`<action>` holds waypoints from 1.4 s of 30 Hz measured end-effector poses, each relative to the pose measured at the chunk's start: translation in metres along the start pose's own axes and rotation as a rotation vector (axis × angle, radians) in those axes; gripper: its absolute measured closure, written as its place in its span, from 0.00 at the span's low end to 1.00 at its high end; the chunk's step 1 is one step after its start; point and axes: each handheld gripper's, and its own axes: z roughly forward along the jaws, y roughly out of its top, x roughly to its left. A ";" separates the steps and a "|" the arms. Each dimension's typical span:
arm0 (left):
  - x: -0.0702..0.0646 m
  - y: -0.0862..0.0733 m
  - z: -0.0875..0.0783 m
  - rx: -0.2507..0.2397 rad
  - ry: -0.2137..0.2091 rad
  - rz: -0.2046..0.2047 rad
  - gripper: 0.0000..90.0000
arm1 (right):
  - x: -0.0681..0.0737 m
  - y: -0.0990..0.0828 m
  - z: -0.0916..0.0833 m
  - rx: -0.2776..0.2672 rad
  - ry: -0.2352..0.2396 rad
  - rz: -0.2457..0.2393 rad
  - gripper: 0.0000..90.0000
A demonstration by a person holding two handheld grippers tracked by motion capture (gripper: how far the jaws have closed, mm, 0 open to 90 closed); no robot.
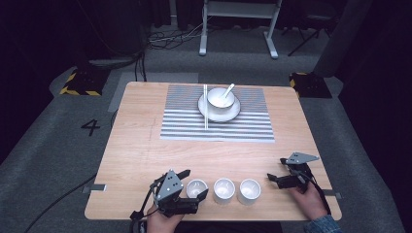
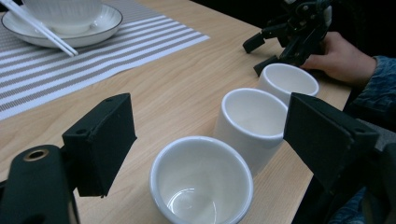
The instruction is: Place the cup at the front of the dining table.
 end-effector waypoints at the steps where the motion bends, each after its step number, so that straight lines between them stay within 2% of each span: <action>1: 0.000 -0.002 0.001 0.009 0.006 -0.004 0.19 | 0.000 0.000 0.000 0.000 0.000 -0.001 0.12; 4: 0.001 -0.009 0.007 0.030 0.030 -0.012 0.19 | 0.000 0.000 0.000 0.000 0.000 0.001 0.12; 7: 0.002 -0.016 0.013 0.049 0.031 -0.024 0.18 | 0.000 0.000 0.000 0.000 0.000 0.001 0.12; 16: -0.001 -0.028 0.023 0.065 0.039 -0.017 0.18 | 0.000 0.000 0.000 0.000 0.000 0.000 0.12; 18: 0.000 -0.033 0.025 0.078 0.050 -0.002 0.18 | 0.000 0.000 0.000 0.000 0.000 0.000 0.12; 24: 0.001 -0.043 0.031 0.100 0.057 -0.009 0.18 | 0.000 0.000 0.000 0.000 0.000 0.000 0.12; 25: 0.001 -0.045 0.034 0.116 0.062 -0.007 0.18 | 0.000 0.000 0.000 0.000 0.000 0.000 0.12; 27: 0.001 -0.047 0.035 0.121 0.068 -0.009 0.18 | 0.000 0.000 0.000 0.000 0.000 0.000 0.12; 29: 0.001 -0.048 0.037 0.136 0.075 0.003 0.19 | 0.000 0.000 0.000 0.000 0.000 0.001 0.12; 30: 0.000 -0.047 0.038 0.143 0.083 0.022 0.19 | 0.000 0.000 0.000 0.000 0.000 0.000 0.12; 42: -0.004 -0.048 0.041 0.167 0.090 0.055 0.29 | 0.000 0.000 0.000 0.000 0.000 0.001 0.12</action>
